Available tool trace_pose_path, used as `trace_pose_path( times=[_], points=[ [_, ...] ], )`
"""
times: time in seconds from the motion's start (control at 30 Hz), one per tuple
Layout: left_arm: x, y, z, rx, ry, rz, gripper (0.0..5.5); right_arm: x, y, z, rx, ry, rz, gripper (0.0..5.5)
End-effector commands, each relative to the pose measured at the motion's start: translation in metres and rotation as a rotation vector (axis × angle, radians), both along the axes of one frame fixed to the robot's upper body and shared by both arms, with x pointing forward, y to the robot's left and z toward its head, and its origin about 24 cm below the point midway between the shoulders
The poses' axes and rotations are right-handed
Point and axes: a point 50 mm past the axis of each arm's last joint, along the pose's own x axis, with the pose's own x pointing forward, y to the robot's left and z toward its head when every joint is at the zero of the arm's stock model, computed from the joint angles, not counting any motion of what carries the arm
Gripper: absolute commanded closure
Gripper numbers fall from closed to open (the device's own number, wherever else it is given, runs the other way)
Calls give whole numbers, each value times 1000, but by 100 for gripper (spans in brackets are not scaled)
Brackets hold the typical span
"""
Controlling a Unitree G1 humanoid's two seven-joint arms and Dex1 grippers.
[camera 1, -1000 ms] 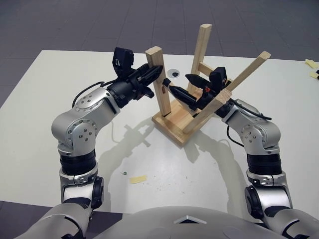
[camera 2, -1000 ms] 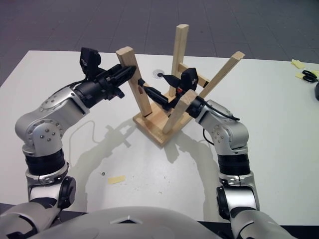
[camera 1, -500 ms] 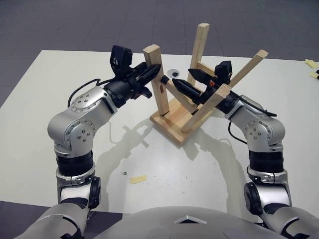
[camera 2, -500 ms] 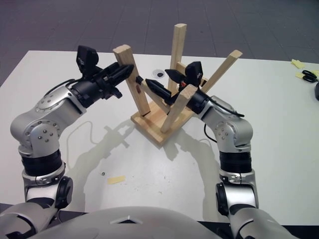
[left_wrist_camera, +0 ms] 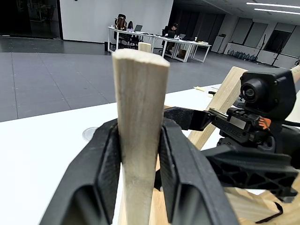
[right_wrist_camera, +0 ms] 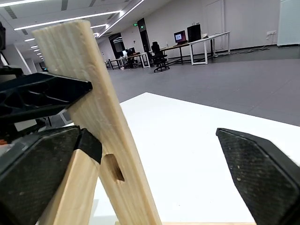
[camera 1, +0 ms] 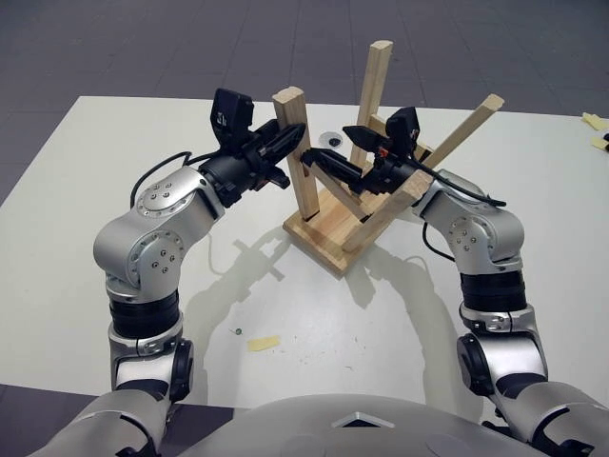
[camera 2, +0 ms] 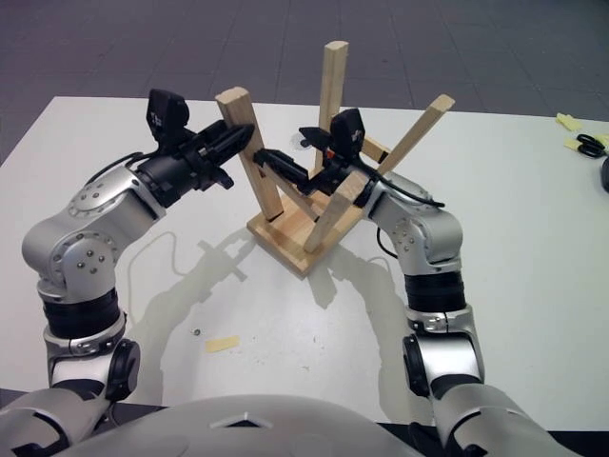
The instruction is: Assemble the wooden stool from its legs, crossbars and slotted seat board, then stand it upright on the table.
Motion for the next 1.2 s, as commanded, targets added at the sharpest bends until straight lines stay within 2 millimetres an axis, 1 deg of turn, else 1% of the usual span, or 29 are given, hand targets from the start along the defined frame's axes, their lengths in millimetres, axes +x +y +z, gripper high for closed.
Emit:
trace_pose_path(
  times=[0.03, 0.3, 0.43, 0.53, 0.57, 0.6, 0.7, 0.8, 0.9, 0.97, 1.0, 1.07, 1.13, 1.2],
  points=[
    [-2, 2, 14, -13, -81, 4, 447, -1, -5, -30, -130, 72, -46, 10],
    [1, 22, 10, 16, -66, 64, 447, -10, 2, -29, -100, 49, -24, 10],
    [-1, 24, 8, 20, -59, 66, 448, -12, 1, -30, -103, 49, -41, 10],
    [-2, 23, 6, 19, -55, 61, 448, -14, -3, -34, -128, 58, -67, 10],
    [-2, 21, 6, 12, -55, 58, 448, -14, -4, -33, -112, 57, -78, 10],
    [-2, 20, 6, 7, -55, 54, 448, -13, -6, -29, -76, 50, -91, 10],
    [-3, 16, 5, 0, -53, 47, 448, -7, -13, -5, 88, 13, -133, 10],
    [-4, 15, 4, 1, -51, 44, 448, -6, -20, 34, 247, -72, -141, 10],
    [-3, 14, 4, -2, -52, 46, 448, -14, -30, 79, 412, -164, -123, 10],
    [-3, 14, 5, -4, -56, 46, 448, -29, -38, 99, 475, -205, -82, 10],
    [-4, 14, 6, -8, -57, 48, 448, -40, -42, 105, 502, -211, -37, 10],
    [-5, 15, 6, -10, -59, 57, 448, -64, -46, 109, 527, -189, 91, 10],
    [-6, 15, 5, -10, -57, 66, 448, -80, -50, 103, 485, -151, 161, 10],
    [-7, 16, 4, -9, -54, 71, 448, -90, -53, 91, 409, -112, 157, 10]
  ],
)
